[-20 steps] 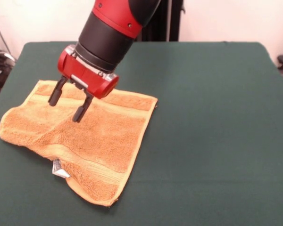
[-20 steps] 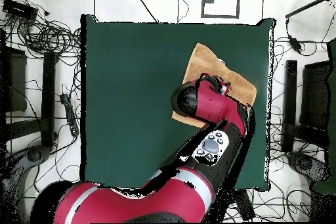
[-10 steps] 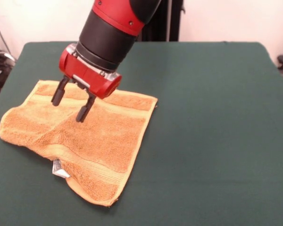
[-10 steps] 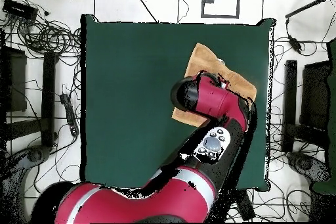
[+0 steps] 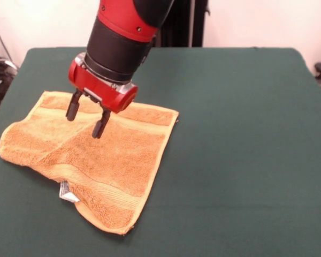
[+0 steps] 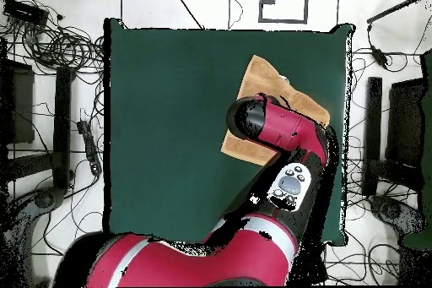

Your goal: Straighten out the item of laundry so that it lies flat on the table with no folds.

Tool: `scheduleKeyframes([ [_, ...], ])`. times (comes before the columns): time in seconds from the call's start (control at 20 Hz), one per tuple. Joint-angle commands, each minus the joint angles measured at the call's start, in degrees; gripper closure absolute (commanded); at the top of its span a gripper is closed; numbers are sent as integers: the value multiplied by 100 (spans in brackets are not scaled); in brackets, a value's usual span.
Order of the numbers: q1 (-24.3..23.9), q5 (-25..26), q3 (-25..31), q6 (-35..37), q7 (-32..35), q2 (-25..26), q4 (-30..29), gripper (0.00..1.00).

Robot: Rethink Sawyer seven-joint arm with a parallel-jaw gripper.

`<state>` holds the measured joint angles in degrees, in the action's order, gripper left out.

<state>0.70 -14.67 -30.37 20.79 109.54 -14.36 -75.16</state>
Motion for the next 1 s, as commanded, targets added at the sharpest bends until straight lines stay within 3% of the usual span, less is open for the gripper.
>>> scheduleKeyframes([
  [0.05,25,43,972,668,498,70,-25,0],
  [1.0,-140,-11,1294,952,471,-48,-104,0],
])
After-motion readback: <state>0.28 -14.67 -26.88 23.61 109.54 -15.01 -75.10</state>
